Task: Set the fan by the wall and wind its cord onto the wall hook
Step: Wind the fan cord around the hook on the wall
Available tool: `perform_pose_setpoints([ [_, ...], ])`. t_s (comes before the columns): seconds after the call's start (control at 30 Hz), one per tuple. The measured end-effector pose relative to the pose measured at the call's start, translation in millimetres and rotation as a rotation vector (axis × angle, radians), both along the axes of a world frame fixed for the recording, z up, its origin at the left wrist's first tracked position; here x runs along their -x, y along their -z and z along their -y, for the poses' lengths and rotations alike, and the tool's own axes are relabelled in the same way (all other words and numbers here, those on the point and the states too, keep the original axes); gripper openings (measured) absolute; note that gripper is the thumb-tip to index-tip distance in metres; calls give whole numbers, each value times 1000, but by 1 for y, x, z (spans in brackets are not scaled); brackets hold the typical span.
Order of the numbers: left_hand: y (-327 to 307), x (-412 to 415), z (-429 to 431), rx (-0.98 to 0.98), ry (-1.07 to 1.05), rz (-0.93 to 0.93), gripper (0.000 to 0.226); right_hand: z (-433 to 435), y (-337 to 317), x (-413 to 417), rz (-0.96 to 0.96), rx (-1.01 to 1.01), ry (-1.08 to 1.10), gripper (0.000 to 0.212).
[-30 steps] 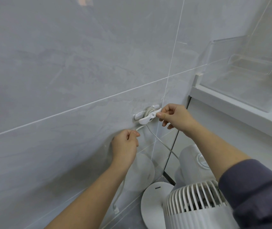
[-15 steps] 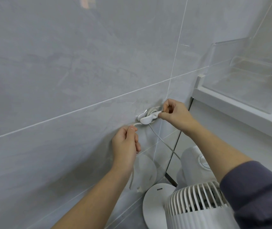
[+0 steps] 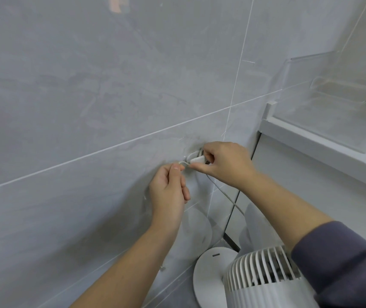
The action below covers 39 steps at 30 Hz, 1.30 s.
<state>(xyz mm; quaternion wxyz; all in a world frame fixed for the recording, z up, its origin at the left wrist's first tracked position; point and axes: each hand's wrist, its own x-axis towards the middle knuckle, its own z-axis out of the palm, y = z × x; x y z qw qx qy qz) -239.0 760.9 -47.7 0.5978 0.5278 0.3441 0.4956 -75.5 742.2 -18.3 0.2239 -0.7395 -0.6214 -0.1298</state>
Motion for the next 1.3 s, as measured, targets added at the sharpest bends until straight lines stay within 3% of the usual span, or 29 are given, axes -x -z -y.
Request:
perform_pose_setpoints([
  [0.2, 0, 3, -2, -36, 35, -9, 30, -5, -5, 12, 113, 29, 79, 65],
  [0.5, 3, 13, -2, -89, -33, -19, 25, -8, 0, 19, 25, -16, 158, 60],
  [0.67, 8, 15, -4, -91, -36, -30, 24, -6, 0, 17, 55, -183, 8, 45],
  [0.8, 10, 15, -5, -101, -52, -41, 24, -6, 2, 20, -60, -181, -71, 35],
  [1.07, 9, 14, -7, -161, -42, -108, 22, -9, -1, 21, -227, -145, -62, 37],
  [1.23, 11, 13, -8, -169, -34, -111, 23, -6, -2, 15, -384, -186, -26, 15],
  [1.3, 15, 13, -7, -172, -32, -125, 25, -5, -1, 12, -301, -200, 2, 15],
])
